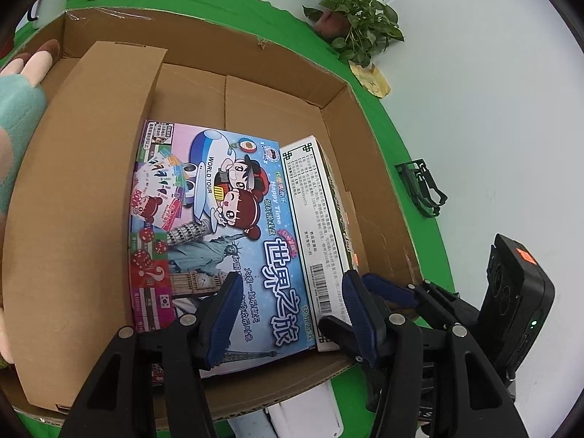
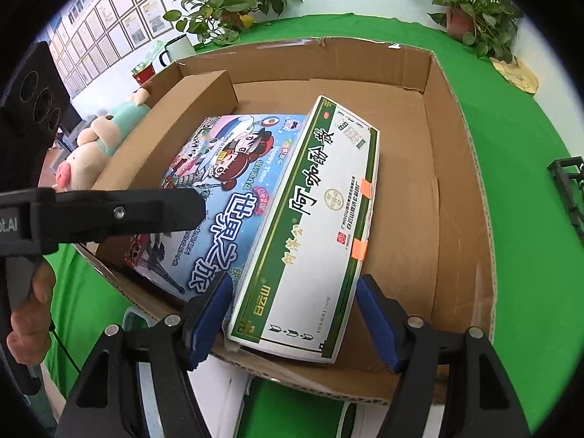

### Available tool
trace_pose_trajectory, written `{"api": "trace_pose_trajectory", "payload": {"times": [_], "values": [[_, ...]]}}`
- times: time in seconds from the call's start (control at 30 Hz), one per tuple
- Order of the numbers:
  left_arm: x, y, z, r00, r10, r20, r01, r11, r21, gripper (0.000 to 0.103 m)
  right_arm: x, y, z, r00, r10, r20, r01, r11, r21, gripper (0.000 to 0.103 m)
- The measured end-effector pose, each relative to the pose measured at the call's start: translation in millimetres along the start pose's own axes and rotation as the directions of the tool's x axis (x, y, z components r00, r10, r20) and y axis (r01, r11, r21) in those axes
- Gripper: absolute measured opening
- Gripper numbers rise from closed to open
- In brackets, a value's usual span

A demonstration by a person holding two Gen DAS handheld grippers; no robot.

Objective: Organize objects
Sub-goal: 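Lower the medicine box beside the picture-book box and open the left gripper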

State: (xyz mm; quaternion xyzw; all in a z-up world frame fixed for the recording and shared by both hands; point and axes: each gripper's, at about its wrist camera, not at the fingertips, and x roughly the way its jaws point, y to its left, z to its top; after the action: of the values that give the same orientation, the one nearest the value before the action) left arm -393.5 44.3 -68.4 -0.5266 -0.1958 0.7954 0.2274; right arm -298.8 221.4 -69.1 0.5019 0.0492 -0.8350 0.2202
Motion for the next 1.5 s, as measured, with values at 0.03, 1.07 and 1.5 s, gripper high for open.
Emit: {"api": "trace_pose_trajectory", "payload": {"times": [0.03,1.07,1.5], "values": [[-2.5,4.8,-4.1,1.0,-0.003,0.002,0.003,1.0,0.005,0.055,-1.3,0.3,0.7,1.0,0.001,-0.003,-0.001,1.0,-0.006,0.079],[-33.3,3.1,-29.9,0.992,0.068,0.109,-0.076,0.994,0.076,0.059,1.7,5.8,18.2,0.999,-0.032,0.033,0.033,0.999,-0.037,0.073],[-40.9,-5.8,-40.3,0.984,0.098,0.147,-0.115,0.987,0.113,0.06,22.3,0.3,17.6,1.0,0.001,0.002,-0.001,1.0,0.003,0.08]]}}
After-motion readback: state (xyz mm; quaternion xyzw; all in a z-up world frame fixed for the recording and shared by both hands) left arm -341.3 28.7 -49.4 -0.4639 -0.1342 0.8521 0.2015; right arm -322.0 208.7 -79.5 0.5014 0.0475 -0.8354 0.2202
